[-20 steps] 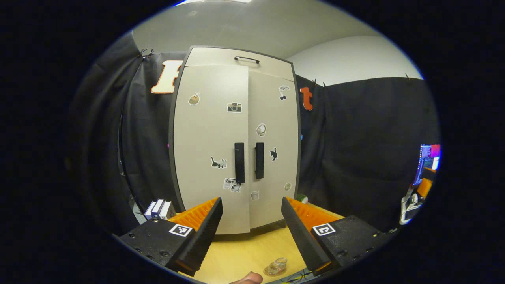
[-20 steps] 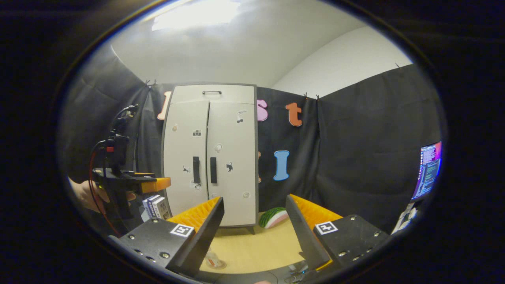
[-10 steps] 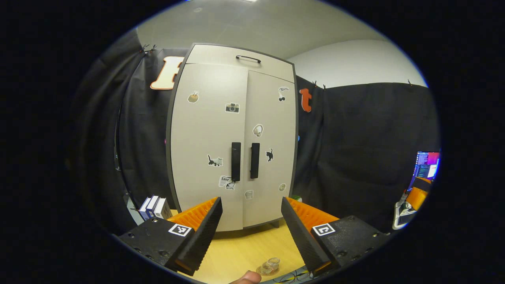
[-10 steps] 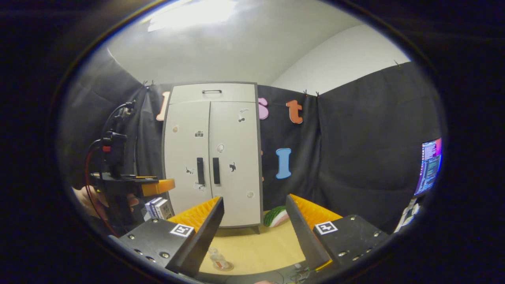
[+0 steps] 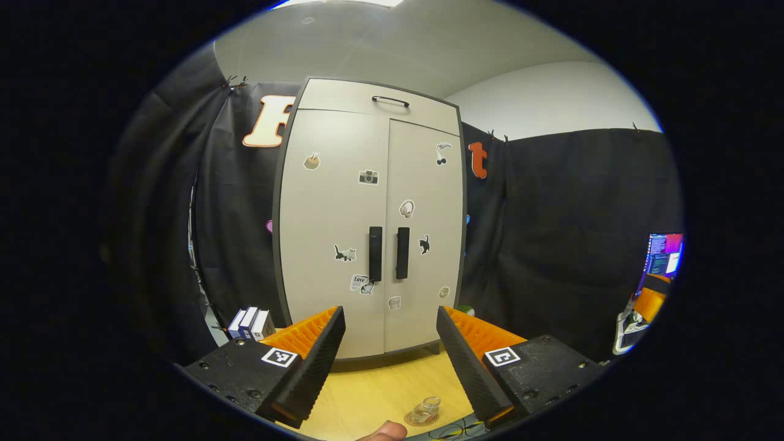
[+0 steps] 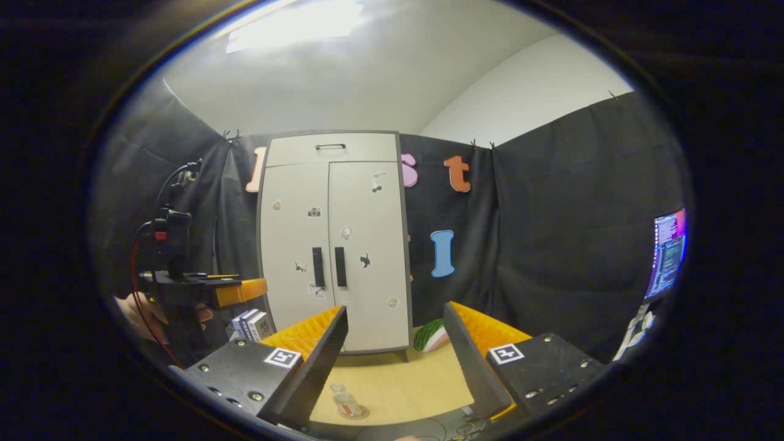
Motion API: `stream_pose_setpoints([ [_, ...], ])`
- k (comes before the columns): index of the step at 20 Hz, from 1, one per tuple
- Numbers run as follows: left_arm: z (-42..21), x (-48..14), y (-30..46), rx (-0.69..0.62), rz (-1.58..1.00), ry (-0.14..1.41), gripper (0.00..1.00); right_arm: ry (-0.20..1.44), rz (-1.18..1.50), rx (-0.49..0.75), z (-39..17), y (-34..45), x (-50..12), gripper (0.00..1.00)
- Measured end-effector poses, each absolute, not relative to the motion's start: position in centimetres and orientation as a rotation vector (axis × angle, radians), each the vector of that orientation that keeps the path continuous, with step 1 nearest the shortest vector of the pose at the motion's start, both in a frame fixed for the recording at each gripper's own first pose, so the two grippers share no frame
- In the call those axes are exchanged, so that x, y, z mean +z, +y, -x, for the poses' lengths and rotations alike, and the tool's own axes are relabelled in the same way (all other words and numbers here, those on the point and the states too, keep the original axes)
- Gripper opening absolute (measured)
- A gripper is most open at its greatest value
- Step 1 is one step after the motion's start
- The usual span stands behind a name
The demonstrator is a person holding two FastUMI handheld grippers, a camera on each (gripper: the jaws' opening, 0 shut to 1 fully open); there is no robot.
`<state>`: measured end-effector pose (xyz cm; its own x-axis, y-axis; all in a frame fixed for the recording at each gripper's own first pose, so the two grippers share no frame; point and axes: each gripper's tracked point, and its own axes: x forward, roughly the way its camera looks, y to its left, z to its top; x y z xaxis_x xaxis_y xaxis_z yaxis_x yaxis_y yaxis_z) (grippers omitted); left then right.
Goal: Grasp the bottle in the cabinet with the left hand and place it on the coaster, then close the right door with the right hand and the left door with the left hand.
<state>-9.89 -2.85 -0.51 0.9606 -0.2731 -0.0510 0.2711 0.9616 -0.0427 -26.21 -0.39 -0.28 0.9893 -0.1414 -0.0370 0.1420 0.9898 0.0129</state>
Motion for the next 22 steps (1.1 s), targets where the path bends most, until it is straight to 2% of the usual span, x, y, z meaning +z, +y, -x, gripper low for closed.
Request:
stream_pose_setpoints([
  [11, 12.6, 3.1, -2.4, -0.222, -0.014, -0.026, 0.95, -0.023, -0.032, -0.119, 27.8, -1.2, 1.4, 0.96],
  [16, 12.6, 3.8, -3.1, -0.223, 0.016, -0.031, 0.95, -0.029, -0.018, -0.133, 26.0, -2.7, 1.7, 0.96],
  [17, 12.5, 3.6, -3.4, -0.233, 0.017, -0.024, 0.95, -0.030, -0.013, -0.137, 25.4, -2.8, 1.8, 0.93],
  [18, 12.2, 3.5, -3.8, -0.245, 0.012, -0.013, 0.95, -0.036, -0.012, -0.131, 24.8, -2.8, 2.1, 0.96],
  [22, 9.8, 4.5, -3.7, -0.210, 0.031, -0.018, 0.95, -0.045, -0.016, -0.088, 22.2, -2.4, 3.3, 0.96],
])
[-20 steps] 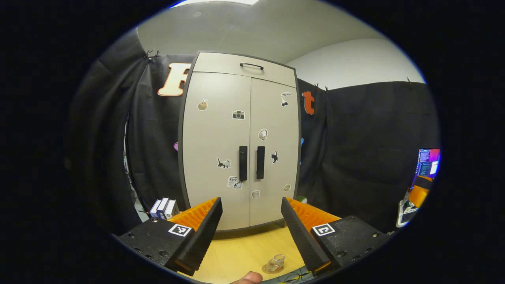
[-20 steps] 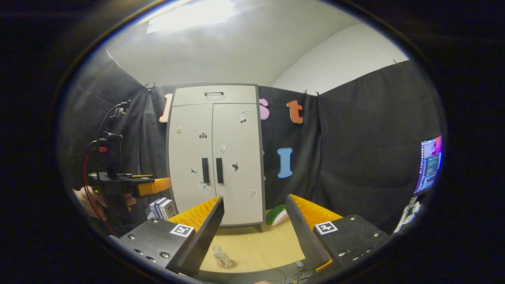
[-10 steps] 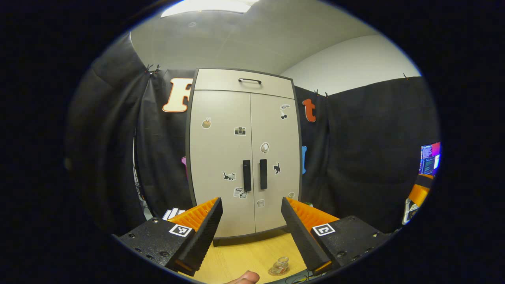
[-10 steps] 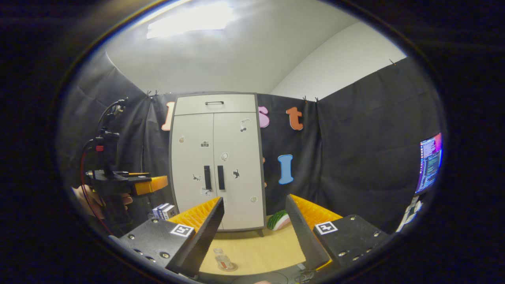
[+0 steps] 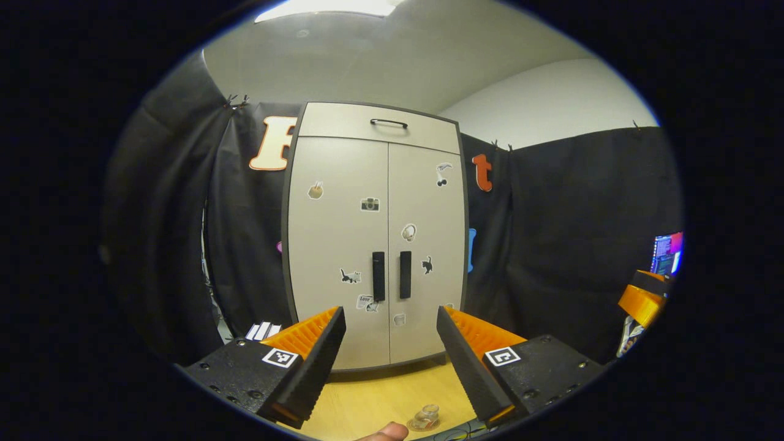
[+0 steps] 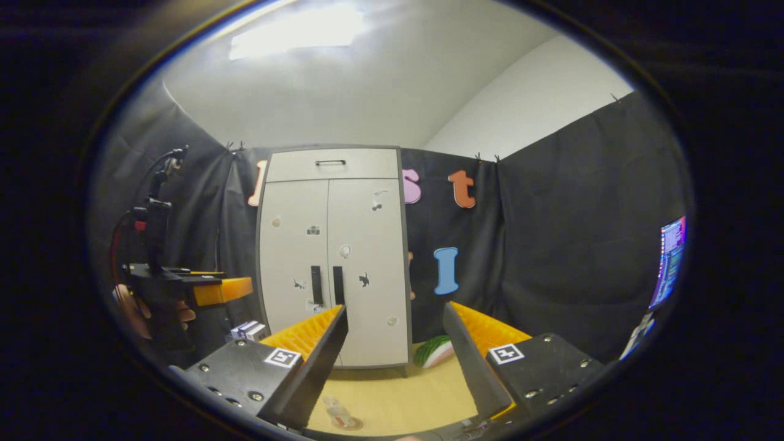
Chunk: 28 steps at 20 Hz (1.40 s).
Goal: Grasp the bottle in the cabinet with the left hand and place it on the coaster, then close the right door with the right hand and the left door with the left hand.
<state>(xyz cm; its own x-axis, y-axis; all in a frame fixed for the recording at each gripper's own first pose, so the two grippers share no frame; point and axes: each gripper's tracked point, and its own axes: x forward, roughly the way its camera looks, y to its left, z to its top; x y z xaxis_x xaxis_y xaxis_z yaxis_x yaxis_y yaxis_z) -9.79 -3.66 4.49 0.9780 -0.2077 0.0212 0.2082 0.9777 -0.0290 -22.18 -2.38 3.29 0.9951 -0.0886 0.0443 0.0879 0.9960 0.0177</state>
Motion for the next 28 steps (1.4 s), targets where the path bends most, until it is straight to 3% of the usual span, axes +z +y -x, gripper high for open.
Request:
stream_pose_setpoints([
  [10, 6.4, 3.7, -6.4, -0.232, 0.078, -0.028, 0.96, -0.024, 0.058, -0.079, 19.0, -3.1, 3.1, 0.92],
  [20, 5.1, 1.8, -8.3, -0.276, 0.039, 0.008, 0.96, -0.020, 0.073, -0.089, 17.2, -3.5, 2.4, 0.96],
  [28, 4.5, 0.9, -6.2, -0.252, 0.024, 0.010, 0.96, -0.017, 0.061, -0.081, 15.7, -2.8, 1.4, 0.96],
])
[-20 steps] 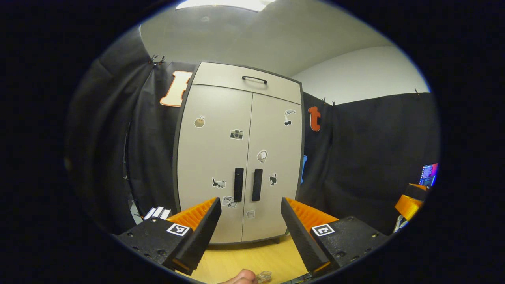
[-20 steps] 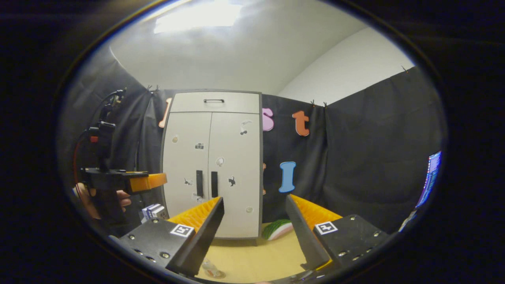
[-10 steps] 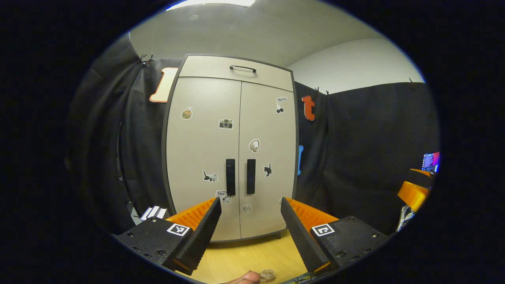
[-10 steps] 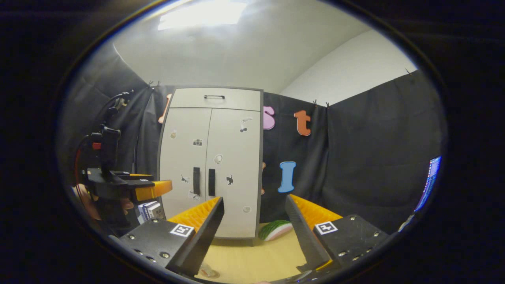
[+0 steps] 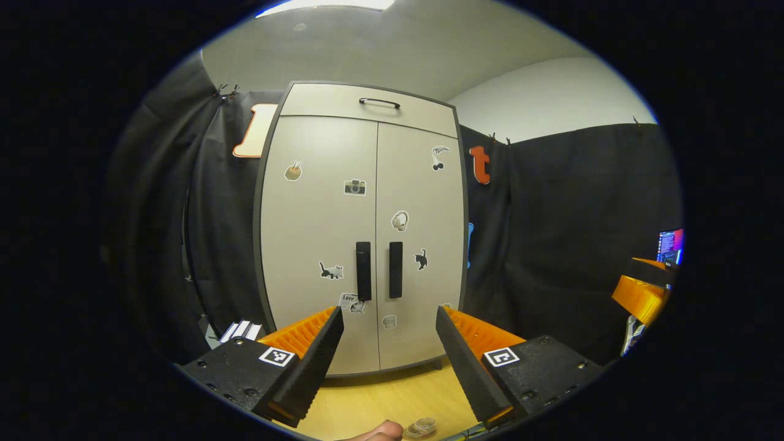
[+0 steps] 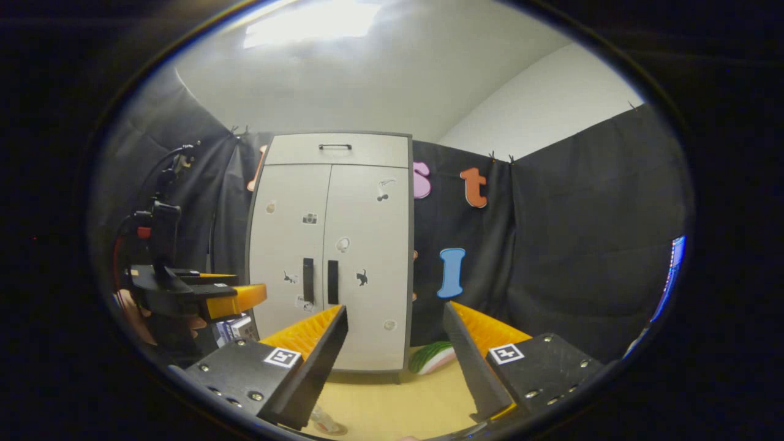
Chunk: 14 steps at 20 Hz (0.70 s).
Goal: Grasp the bottle in the cabinet with the left hand and place it on the coaster, then close the right door with the right hand and the left door with the left hand.
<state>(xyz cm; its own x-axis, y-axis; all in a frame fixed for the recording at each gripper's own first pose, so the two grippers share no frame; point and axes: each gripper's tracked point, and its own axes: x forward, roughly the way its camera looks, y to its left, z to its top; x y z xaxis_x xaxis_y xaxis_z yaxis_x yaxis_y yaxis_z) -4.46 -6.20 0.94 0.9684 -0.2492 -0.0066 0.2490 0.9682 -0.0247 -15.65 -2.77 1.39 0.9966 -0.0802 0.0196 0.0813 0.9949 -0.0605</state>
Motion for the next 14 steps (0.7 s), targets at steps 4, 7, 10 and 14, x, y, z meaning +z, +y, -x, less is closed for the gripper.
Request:
stream_pose_setpoints([
  [4, 4.1, 0.6, -5.3, -0.250, 0.039, 0.021, 0.96, -0.028, 0.043, -0.084, 14.4, -2.6, 1.3, 0.93],
  [7, 3.5, 0.5, -4.1, -0.235, 0.044, 0.019, 0.96, -0.031, 0.053, -0.091, 13.3, -2.6, 0.8, 0.93],
  [10, 2.5, -0.2, -3.8, -0.248, 0.054, 0.023, 0.96, -0.030, 0.052, -0.091, 11.9, -2.1, 0.0, 0.96],
  [14, 1.2, -0.5, -3.3, -0.253, 0.062, 0.011, 0.97, -0.004, 0.058, -0.102, 10.6, -1.5, -1.0, 0.96],
])
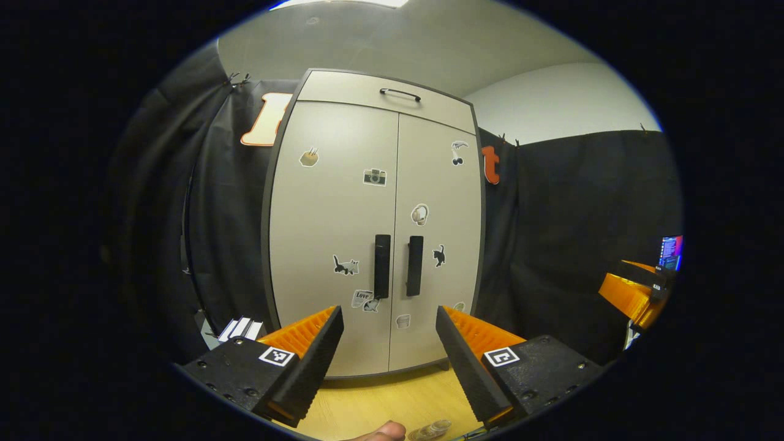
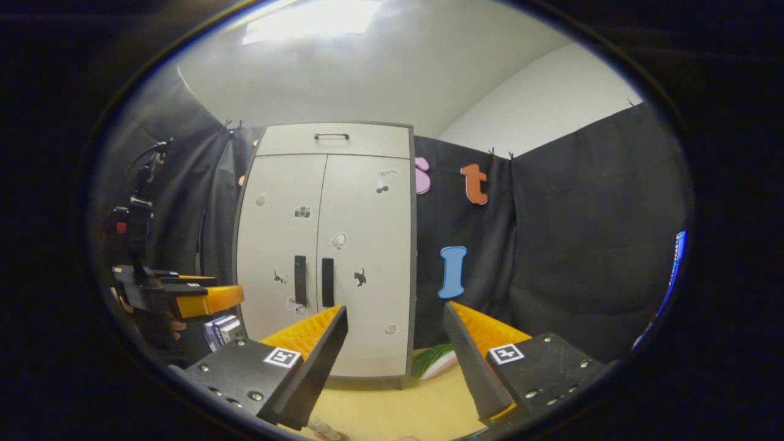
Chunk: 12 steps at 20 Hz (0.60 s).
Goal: Grasp the bottle in the cabinet with the left hand and place it on the coaster, then close the right door with the right hand and the left door with the left hand.
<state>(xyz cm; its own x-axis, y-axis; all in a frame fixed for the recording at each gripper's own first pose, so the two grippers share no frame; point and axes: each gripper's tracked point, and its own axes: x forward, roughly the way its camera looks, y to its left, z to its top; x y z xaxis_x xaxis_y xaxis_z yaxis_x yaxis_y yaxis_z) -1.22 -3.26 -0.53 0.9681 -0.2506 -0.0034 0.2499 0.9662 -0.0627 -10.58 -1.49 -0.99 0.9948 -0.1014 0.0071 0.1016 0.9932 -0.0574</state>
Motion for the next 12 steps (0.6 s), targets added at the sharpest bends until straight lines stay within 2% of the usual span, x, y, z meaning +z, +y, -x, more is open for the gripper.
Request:
stream_pose_setpoints([
  [3, 0.3, -0.7, -3.0, -0.245, 0.069, 0.006, 0.96, 0.014, 0.064, -0.094, 9.9, -1.1, -1.4, 0.93],
  [4, 0.2, -0.6, -2.9, -0.240, 0.068, 0.003, 0.96, 0.019, 0.069, -0.098, 9.6, -1.4, -1.5, 0.96],
  [5, 0.1, -0.4, -3.0, -0.236, 0.073, -0.002, 0.96, 0.024, 0.069, -0.098, 9.5, -1.4, -1.6, 0.93],
  [6, 0.0, -0.3, -3.0, -0.229, 0.075, -0.008, 0.96, 0.027, 0.064, -0.098, 9.4, -1.5, -1.6, 0.96],
  [12, -0.5, 0.5, -3.6, -0.211, 0.167, 0.038, 0.96, 0.009, 0.071, -0.076, 8.4, -3.2, -0.2, 0.99],
])
